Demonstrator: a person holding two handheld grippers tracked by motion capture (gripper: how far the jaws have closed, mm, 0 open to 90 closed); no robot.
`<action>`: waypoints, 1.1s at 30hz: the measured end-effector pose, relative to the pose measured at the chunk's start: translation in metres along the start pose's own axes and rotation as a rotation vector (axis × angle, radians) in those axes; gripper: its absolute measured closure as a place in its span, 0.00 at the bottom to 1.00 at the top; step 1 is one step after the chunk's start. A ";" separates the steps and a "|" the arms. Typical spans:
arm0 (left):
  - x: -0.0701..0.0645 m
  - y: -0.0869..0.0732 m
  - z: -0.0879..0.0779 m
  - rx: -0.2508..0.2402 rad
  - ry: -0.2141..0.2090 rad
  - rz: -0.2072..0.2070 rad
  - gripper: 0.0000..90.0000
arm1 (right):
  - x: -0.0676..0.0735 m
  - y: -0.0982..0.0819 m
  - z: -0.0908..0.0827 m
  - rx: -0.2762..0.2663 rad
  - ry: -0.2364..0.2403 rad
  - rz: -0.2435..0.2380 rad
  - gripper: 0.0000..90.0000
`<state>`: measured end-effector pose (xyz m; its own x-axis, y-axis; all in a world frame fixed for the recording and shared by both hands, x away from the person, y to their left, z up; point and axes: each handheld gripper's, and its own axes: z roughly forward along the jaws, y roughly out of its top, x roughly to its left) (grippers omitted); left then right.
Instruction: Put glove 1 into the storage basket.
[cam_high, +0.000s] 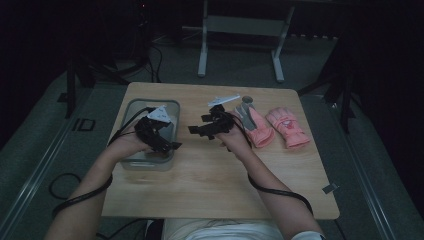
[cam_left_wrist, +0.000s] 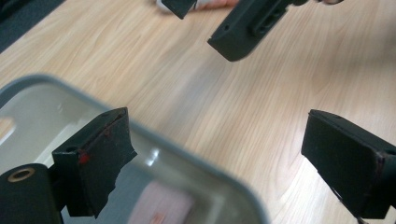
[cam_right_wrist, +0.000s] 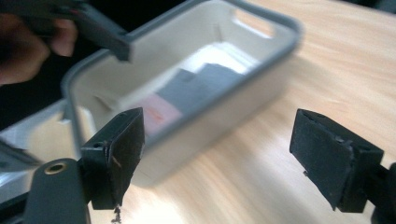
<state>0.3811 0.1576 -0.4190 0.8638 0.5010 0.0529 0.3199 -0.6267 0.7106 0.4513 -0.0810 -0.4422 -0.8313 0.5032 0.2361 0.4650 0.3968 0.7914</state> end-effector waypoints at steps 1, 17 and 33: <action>-0.004 0.002 0.003 0.005 -0.001 0.013 0.09 | -0.004 -0.002 -0.006 -0.011 -0.005 -0.005 0.20; -0.061 0.023 0.054 -0.043 -0.049 0.102 0.09 | -0.048 -0.030 -0.080 -0.058 -0.108 0.087 0.16; -0.108 -0.010 0.103 -0.041 -0.077 0.098 0.09 | -0.105 -0.049 -0.114 -0.027 -0.345 -0.077 0.76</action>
<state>0.3245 0.0480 -0.5040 0.9180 0.3901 0.0710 0.2173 -0.6448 0.7328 0.4810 -0.2410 -0.4415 -0.7096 0.7042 -0.0256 0.3928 0.4254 0.8153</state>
